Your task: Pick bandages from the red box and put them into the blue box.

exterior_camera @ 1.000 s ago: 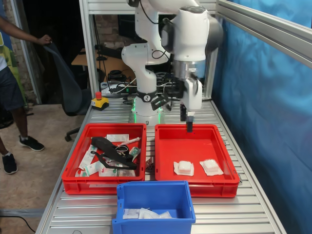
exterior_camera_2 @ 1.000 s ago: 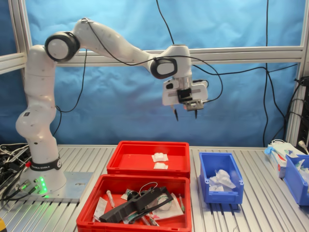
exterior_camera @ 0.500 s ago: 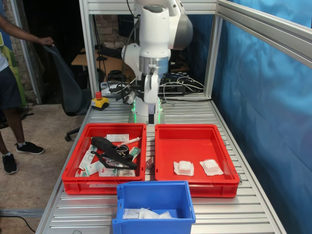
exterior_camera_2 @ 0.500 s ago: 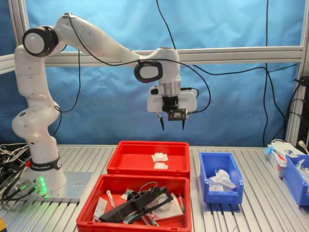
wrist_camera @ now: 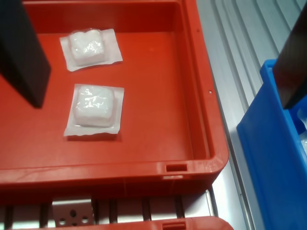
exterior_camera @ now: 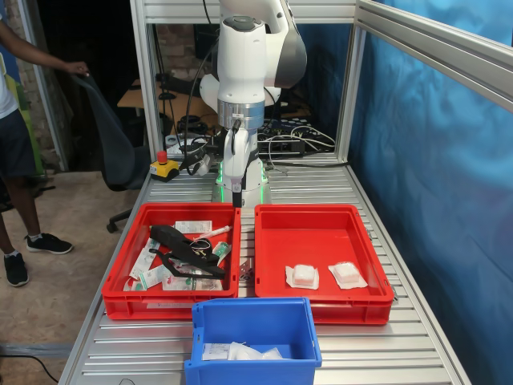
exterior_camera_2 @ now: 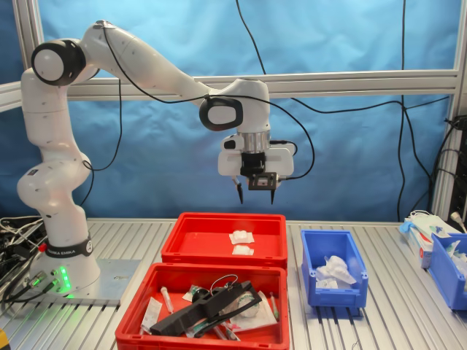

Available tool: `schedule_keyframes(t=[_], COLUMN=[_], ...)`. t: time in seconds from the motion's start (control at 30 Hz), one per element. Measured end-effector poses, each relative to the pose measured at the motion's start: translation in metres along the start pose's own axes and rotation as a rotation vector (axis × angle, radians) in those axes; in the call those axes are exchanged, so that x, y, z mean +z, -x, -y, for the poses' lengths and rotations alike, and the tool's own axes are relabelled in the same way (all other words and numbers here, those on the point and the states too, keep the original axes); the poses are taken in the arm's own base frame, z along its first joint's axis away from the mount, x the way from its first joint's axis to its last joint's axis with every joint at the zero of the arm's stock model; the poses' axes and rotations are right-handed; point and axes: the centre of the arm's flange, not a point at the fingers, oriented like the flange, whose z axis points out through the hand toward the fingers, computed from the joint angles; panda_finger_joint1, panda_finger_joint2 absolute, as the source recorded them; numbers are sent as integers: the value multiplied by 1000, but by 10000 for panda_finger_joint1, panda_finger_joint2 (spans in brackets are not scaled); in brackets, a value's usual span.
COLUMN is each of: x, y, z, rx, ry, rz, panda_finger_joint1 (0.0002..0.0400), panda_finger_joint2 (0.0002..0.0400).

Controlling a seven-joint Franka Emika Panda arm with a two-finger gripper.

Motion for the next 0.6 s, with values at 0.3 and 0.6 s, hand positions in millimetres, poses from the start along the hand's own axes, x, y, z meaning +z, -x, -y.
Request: schedule_keyframes(t=[0.3, 0.6], x=[0, 0], y=[0, 0], z=[0, 0], rx=[-98, -158], ry=[-1, -1], rz=[-1, -2], panda_finger_joint1=[400, 400], panda_finger_joint2=[400, 400])
